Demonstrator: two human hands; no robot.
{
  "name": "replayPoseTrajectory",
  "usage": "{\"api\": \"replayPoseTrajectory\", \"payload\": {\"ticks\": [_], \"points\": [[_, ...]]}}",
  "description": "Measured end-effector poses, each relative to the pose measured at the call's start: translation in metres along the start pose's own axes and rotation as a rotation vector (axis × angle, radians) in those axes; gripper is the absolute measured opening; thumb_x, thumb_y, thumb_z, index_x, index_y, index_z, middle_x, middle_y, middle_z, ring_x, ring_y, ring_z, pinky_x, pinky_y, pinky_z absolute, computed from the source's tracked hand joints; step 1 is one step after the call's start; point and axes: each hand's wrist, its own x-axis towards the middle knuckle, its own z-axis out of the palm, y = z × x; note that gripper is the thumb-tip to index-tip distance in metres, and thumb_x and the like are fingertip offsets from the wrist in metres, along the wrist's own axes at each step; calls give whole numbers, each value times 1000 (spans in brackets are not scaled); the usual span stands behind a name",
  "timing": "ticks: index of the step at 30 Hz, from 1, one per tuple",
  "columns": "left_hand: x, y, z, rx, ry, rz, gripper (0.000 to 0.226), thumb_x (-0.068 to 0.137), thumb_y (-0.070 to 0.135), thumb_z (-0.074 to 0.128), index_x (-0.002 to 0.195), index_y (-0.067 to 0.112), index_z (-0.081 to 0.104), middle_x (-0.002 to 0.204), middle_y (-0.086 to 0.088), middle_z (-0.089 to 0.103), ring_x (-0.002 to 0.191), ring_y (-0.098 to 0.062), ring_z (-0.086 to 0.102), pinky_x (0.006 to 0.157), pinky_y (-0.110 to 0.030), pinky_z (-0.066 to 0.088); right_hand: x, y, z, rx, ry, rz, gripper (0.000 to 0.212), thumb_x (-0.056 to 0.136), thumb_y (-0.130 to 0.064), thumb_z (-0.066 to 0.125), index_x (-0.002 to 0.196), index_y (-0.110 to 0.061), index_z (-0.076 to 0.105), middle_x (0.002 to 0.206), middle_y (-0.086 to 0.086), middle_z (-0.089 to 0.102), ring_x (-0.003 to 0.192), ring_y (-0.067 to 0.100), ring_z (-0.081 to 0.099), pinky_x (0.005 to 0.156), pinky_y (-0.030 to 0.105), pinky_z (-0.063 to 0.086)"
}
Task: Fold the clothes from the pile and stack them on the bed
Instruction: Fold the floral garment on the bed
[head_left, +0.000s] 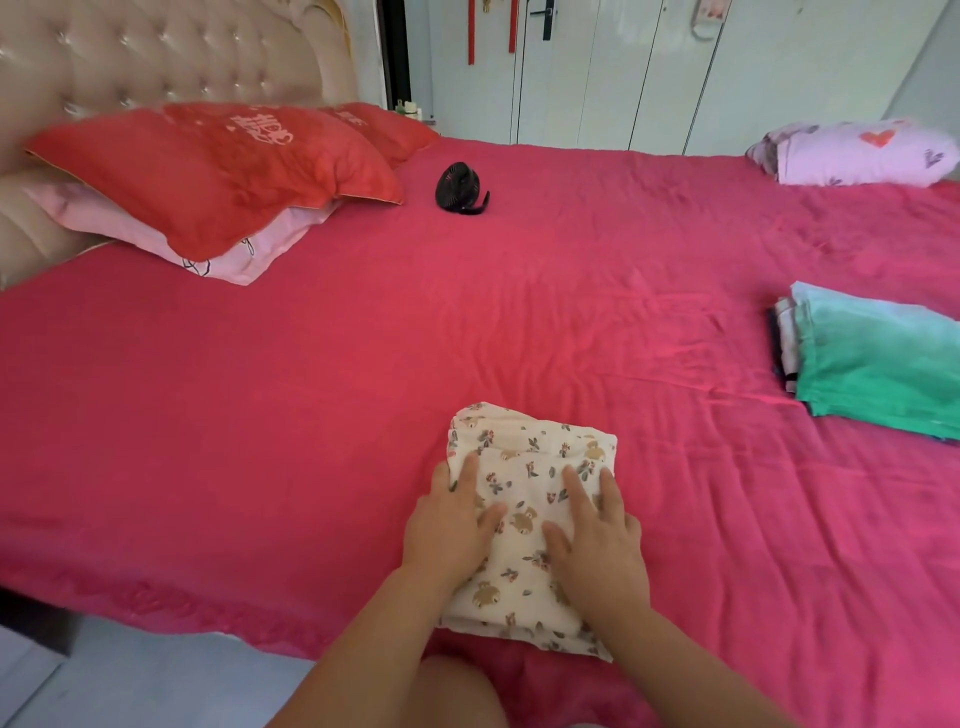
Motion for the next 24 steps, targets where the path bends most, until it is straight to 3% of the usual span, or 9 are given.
{"api": "replayPoseTrajectory", "payload": {"ticks": [3, 12, 24], "points": [[2, 3, -1, -64, 2, 14, 71, 93, 51, 40, 149, 24, 5, 154, -6, 9, 124, -23, 45, 90, -33, 43, 3, -1, -3, -3, -3, -9, 59, 96, -35, 40, 146, -37, 8, 155, 1, -4, 132, 30, 23, 105, 34, 32], [-12, 41, -21, -213, 53, 49, 78, 91, 43, 53, 150, 19, 9, 154, -3, 9, 137, -18, 28, 104, -27, 33, -9, 9, -42, 5, 104, -85, 59, 96, -26, 43, 148, -28, 14, 154, 3, 1, 137, 24, 18, 109, 32, 29], [-46, 207, -27, -175, 73, 297, 77, 92, 42, 52, 150, 18, 6, 156, -6, 4, 141, -20, 21, 107, -28, 28, -56, 103, -169, -10, 337, -3, 60, 93, -27, 47, 147, -26, 20, 154, 9, 7, 138, 27, 18, 113, 31, 19]]}}
